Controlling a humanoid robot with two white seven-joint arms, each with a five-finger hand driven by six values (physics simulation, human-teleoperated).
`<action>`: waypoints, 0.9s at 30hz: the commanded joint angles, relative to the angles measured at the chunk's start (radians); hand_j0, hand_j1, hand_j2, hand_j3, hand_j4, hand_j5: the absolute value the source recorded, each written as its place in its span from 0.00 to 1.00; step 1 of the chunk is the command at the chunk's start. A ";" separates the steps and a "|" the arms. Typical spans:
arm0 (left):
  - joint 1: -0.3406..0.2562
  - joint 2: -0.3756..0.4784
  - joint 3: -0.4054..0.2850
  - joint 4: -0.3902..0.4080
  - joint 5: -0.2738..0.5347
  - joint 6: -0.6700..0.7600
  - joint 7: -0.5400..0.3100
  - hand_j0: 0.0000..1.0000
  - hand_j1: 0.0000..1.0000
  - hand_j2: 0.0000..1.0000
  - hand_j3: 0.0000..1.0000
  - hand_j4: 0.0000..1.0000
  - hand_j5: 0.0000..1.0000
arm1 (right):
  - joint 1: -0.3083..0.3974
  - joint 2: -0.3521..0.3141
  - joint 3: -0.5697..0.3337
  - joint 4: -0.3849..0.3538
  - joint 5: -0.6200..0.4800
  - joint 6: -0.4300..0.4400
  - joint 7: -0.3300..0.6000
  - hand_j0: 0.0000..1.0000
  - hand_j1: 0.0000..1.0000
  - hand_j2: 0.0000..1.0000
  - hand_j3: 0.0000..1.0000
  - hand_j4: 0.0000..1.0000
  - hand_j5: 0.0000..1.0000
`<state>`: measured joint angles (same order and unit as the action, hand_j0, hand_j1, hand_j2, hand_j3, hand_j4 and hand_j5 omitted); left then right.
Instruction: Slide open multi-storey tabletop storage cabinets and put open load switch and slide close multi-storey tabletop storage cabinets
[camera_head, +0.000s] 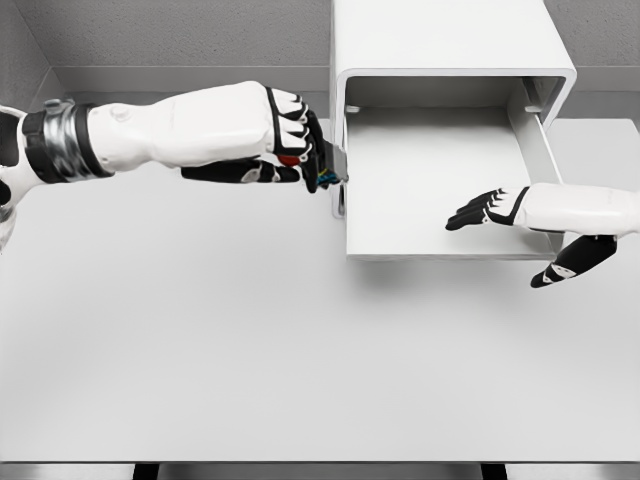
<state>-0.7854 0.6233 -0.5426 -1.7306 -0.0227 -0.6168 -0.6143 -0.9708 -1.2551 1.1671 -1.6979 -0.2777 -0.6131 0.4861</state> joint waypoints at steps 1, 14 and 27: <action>-0.002 -0.047 -0.004 0.002 -0.006 0.006 0.003 0.43 0.43 0.43 0.43 0.43 0.43 | 0.000 -0.001 -0.001 0.000 -0.005 0.002 -0.001 1.00 1.00 1.00 1.00 1.00 1.00; -0.097 -0.220 -0.122 0.124 -0.125 0.006 0.003 0.43 0.43 0.43 0.43 0.43 0.43 | 0.000 -0.013 -0.001 0.000 -0.005 0.002 -0.004 1.00 1.00 1.00 1.00 1.00 1.00; -0.114 -0.370 -0.158 0.327 -0.252 0.006 0.003 0.46 0.46 0.46 0.46 0.46 0.46 | 0.000 -0.015 -0.001 -0.002 -0.003 0.002 -0.004 1.00 1.00 1.00 1.00 1.00 1.00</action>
<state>-0.8989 0.2705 -0.6993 -1.4255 -0.2669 -0.6150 -0.6124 -0.9710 -1.2692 1.1671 -1.6989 -0.2744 -0.6131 0.4815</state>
